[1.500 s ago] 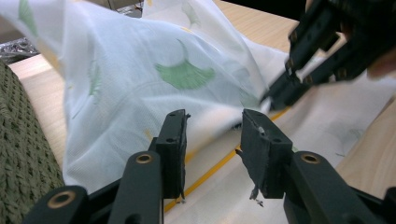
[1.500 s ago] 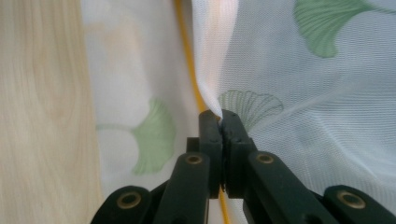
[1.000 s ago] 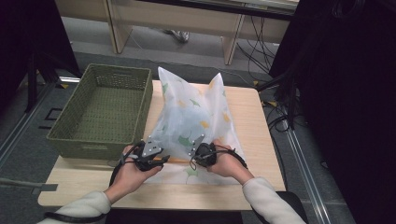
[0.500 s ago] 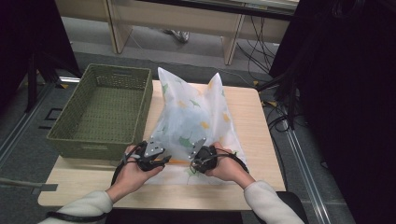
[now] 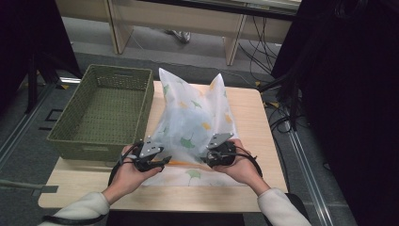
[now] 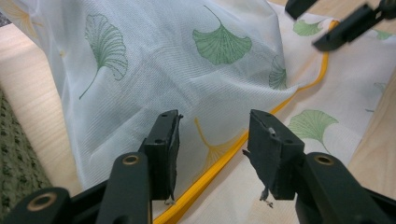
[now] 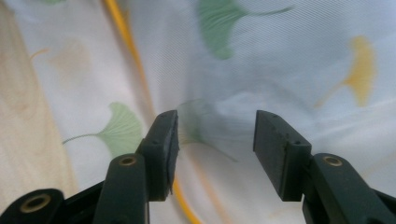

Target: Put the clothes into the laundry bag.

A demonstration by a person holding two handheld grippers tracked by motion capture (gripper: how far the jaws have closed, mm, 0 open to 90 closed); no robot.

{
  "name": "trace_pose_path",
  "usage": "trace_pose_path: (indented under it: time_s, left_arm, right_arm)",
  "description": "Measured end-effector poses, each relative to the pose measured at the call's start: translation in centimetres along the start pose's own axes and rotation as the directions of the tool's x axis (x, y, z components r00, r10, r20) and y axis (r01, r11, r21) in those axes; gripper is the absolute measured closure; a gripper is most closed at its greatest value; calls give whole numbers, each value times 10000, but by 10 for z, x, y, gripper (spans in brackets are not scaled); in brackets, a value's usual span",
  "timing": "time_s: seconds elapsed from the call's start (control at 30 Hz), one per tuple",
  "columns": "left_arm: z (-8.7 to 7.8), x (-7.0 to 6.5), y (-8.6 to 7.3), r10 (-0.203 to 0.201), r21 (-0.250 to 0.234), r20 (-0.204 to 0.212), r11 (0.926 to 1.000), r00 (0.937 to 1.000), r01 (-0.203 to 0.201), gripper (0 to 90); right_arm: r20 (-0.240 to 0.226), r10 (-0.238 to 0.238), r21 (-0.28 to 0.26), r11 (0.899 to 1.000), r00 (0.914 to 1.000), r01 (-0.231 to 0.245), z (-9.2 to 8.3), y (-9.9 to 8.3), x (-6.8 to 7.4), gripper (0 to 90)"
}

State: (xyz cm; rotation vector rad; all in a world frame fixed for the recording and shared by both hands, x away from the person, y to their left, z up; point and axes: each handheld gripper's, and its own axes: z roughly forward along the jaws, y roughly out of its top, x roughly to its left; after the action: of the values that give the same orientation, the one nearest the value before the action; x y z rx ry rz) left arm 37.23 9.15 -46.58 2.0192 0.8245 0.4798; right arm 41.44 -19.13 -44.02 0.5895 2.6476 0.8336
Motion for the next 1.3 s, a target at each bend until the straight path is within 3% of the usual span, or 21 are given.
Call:
trace_pose_path:
  time_s: [0.03, 0.1, 0.13, 0.4, 0.5, 0.77, 0.8, 0.97, 1.3]
  left_arm:
    - [-1, 1, 0, 33, -17, -18, 10000, 10000, -34, 525]
    - [-3, 1, 0, -38, -64, -6, 10000, 10000, 38, 518]
    - [-4, 1, 1, -36, -66, 17, 10000, 10000, 36, 511]
    - [-20, 7, 0, -163, -331, -98, 9993, 9998, 160, 489]
    - [-29, 10, 0, -190, -464, -246, 9988, 9995, 179, 488]
    - [-58, 17, -8, -498, -825, -504, 9955, 9975, 456, 477]
    - [-62, 19, -9, -549, -841, -603, 9952, 9967, 498, 477]
    - [-76, 26, -18, -859, -994, -815, 9920, 9930, 776, 478]
    - [-88, 35, -28, -1203, -1263, -1006, 9862, 9876, 1073, 477]
  right_arm:
    - [323, -137, -435, 9989, 9994, 151, -3, -2, -3, 501]
    - [693, 207, -869, 9961, 9974, -146, -11, -5, -6, 468]
    - [844, 455, -982, 9945, 9954, -371, -15, -7, -7, 468]
    - [1546, 1125, -1745, 9810, 9815, -850, -40, -27, -19, 447]
    - [1885, 1630, -2032, 9713, 9685, -1239, -53, -38, -23, 442]
    - [2214, 2830, -2689, 9376, 9332, -2206, -75, -63, -32, 415]
    - [2259, 2803, -2661, 9390, 9330, -2177, -76, -66, -33, 412]
    - [2363, 3290, -2793, 9242, 9143, -2603, -82, -76, -38, 408]
    - [2424, 3758, -2787, 9100, 8944, -3068, -80, -85, -42, 397]
